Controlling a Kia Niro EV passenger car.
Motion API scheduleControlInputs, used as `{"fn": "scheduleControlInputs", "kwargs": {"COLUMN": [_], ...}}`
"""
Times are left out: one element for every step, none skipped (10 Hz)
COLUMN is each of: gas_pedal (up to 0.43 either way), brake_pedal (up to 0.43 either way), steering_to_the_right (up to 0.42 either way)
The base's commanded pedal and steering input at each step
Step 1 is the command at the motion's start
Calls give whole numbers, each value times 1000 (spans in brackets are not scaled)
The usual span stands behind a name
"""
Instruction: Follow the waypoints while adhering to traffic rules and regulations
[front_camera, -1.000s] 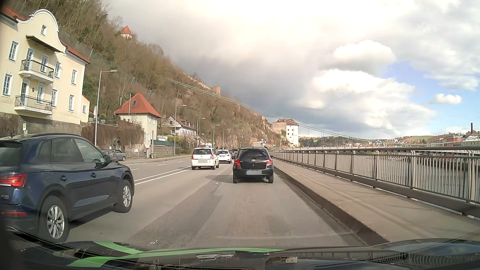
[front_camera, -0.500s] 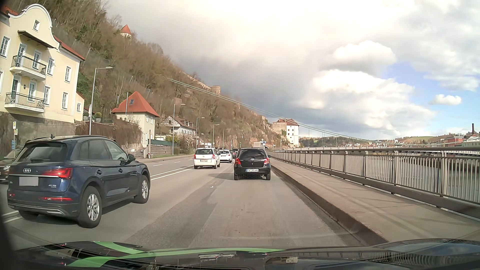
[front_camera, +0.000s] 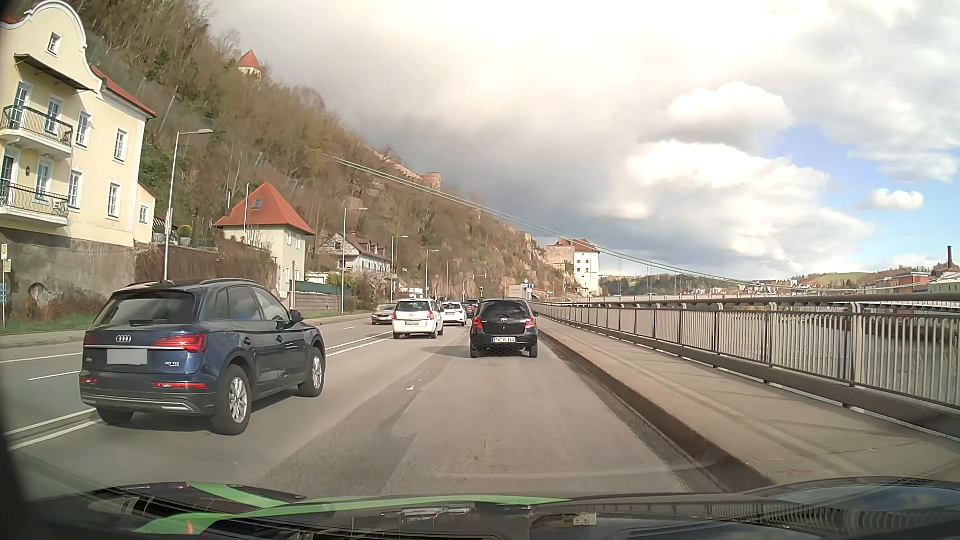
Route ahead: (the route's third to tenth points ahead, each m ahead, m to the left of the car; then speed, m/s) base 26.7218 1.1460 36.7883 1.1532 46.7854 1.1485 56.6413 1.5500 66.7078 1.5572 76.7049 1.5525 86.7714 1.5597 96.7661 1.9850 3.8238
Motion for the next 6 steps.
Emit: {"fn": "scheduleControlInputs", "kwargs": {"gas_pedal": [177,177,177,177,177,177], "brake_pedal": [0,0,0,0,0,0], "steering_to_the_right": [-12,-12,-12,-12,-12,-12]}}
